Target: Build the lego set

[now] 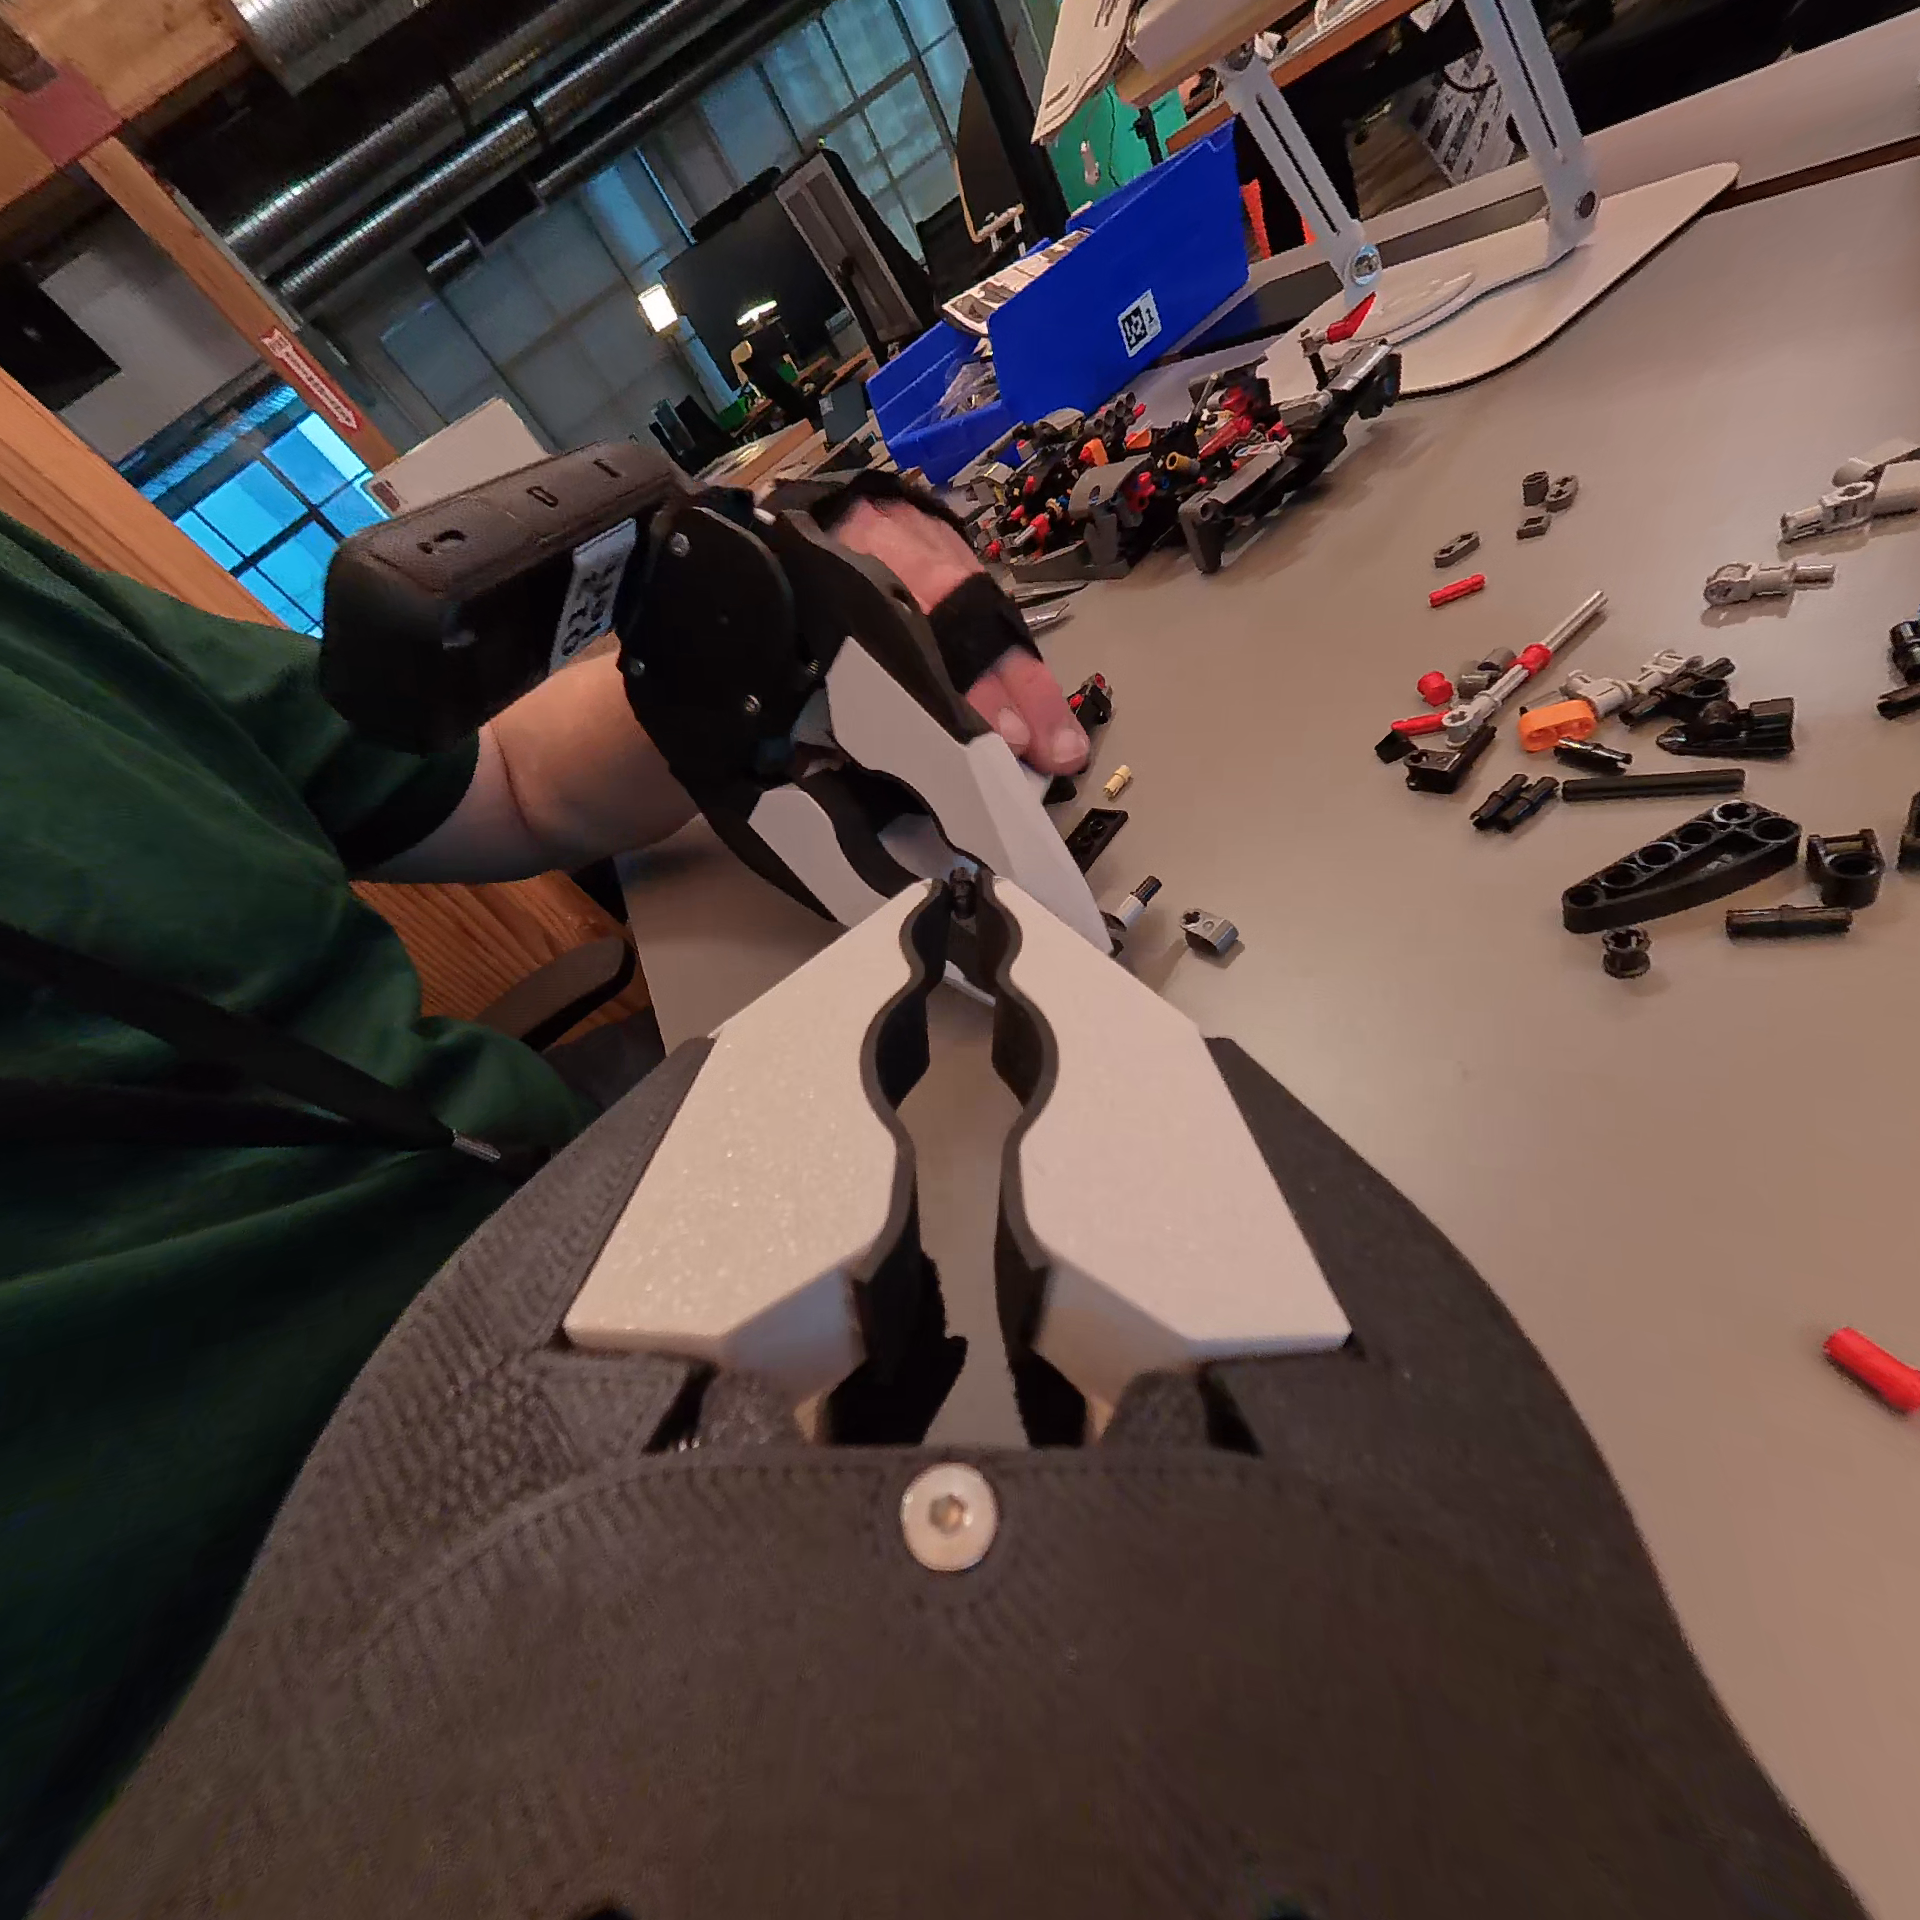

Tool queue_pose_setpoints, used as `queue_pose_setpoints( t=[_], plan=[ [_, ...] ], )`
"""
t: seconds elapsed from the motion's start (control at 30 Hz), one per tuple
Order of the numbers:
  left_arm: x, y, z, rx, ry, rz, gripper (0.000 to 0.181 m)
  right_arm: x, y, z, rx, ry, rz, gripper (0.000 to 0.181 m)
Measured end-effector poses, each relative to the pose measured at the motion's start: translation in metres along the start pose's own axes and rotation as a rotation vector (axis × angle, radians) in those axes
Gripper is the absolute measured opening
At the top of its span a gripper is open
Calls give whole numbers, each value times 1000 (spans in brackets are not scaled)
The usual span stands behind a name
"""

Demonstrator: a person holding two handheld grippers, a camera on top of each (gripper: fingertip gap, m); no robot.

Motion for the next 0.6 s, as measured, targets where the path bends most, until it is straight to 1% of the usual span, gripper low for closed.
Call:
queue_pose_setpoints(
  t=[0.03, 0.13, 0.33, 0.4, 0.53, 0.6],
  plan=[
    [0, 1, -1, -2, -2, 7, 20, 0, 0, 0, 0, -1, 1, 2],
    [-2, 2, -3, -14, -19, 33, 12, 0, -1, -1, -2, -5, 6, 2],
    [2, -2, -4, -99, -145, 38, 9, -1, -2, -1, 32, -32, 14, 2],
    [2, -7, -3, -109, -226, 88, 9, 0, 1, -3, 80, -94, -15, 2],
    [1, -18, -5, -107, -372, 180, 8, 7, 17, -5, 209, -258, -131, 3],
    [1, -21, -7, -112, -435, 215, 8, 7, 24, -8, 235, -315, -147, 3]
  ],
)
Point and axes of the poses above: each gripper's, where its closed fingertips meet, y out along the fingers, x out of its underside, z = x × y across the jaws, the point moved 6 cm from there along -y, back along the fingers, and after that the axes turned 3 degrees about -x, right-handed, at the moved point
